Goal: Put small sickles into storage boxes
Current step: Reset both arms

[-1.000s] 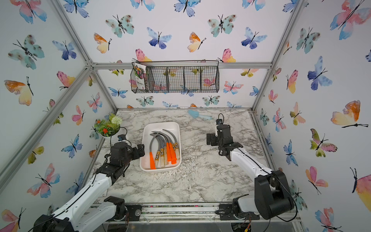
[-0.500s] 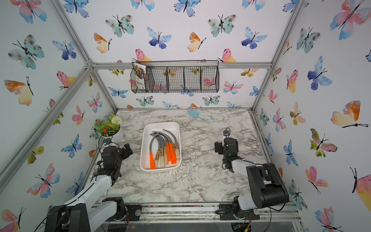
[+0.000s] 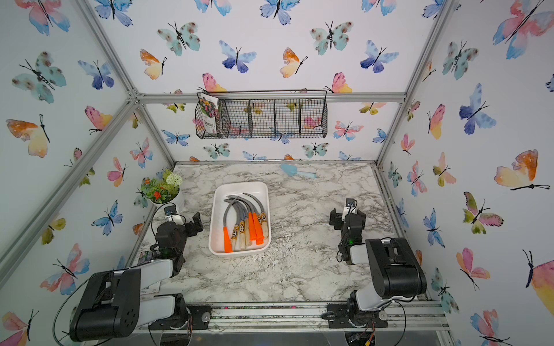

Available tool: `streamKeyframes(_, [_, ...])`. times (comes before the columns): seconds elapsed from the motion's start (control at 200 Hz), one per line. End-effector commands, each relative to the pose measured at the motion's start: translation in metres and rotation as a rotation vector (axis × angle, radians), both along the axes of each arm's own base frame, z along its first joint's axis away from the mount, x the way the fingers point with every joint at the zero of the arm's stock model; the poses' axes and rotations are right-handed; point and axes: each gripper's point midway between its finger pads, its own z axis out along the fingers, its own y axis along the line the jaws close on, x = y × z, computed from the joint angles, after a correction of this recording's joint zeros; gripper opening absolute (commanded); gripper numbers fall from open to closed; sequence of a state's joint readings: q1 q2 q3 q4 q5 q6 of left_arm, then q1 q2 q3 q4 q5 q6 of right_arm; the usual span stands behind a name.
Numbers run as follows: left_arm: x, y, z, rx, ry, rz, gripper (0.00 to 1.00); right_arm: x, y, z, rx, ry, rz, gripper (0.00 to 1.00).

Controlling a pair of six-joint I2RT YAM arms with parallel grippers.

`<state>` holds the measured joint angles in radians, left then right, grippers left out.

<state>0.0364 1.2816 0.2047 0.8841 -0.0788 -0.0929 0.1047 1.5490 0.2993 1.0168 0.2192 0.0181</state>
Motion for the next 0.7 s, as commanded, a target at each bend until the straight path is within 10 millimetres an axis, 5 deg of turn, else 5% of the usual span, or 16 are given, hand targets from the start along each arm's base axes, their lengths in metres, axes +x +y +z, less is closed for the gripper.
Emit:
streamKeyframes(0.0, [0.004, -0.012, 0.012, 0.022, -0.102, -0.066, 0.98, -0.001, 0.008, 0.018, 0.029, -0.123, 0.053, 0.98])
streamKeyframes(0.696, [0.014, -0.025, 0.003, 0.078, -0.058, -0.108, 0.98, 0.000, 0.008, 0.016, 0.027, -0.106, 0.051, 0.98])
